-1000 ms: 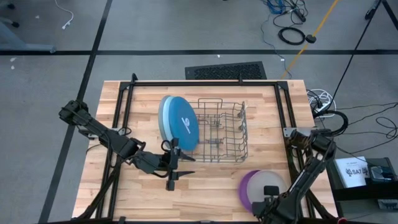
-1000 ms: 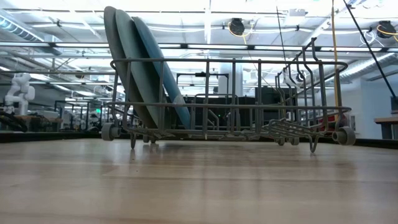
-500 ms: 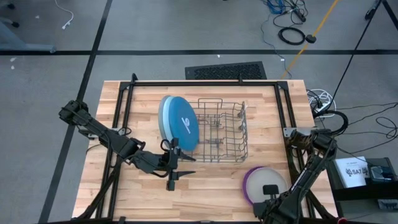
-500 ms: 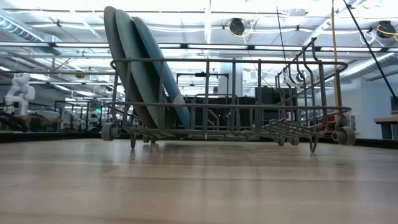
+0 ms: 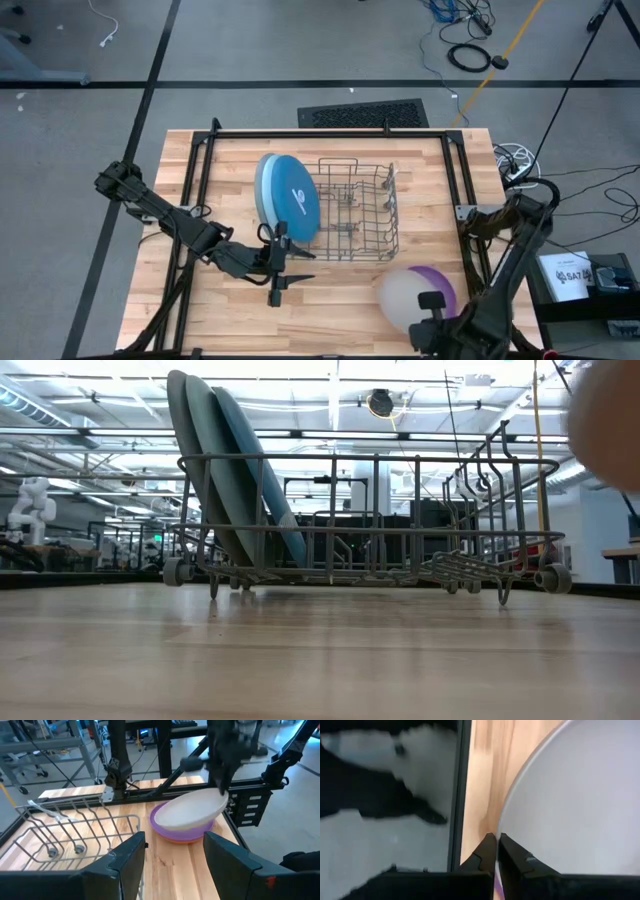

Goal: Sort dishes
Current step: Put the light gray plate into the dish rack

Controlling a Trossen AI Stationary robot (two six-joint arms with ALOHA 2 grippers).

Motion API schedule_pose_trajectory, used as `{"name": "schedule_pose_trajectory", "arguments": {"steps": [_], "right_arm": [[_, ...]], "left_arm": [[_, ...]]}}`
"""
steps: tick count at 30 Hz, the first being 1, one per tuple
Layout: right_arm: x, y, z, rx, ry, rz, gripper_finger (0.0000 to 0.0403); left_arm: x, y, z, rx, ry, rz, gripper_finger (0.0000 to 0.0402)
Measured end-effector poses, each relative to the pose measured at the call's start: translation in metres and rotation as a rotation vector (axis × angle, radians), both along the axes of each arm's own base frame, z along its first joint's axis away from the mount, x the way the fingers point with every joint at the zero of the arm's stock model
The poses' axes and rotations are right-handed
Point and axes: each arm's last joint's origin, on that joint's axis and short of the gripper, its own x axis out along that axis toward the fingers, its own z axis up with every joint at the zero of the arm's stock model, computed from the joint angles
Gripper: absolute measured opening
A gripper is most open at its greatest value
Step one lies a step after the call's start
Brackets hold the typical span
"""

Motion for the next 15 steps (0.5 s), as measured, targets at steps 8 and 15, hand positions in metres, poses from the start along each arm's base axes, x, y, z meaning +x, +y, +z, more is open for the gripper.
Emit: {"name": "schedule_pose_trajectory", "arguments": {"steps": [8, 15], "right_arm": [[-0.004, -0.019, 0.048, -0.01, -0.293, 0.051, 0.0], [0.005, -0.035, 0.081, -0.068, -0.564, 0.117, 0.0]], "left_arm": [[0.0, 0.0, 0.001, -0.001, -0.013, 0.015, 0.0203], [0.002, 0.0, 0.009, -0.017, -0.093, 0.021, 0.0203]]}}
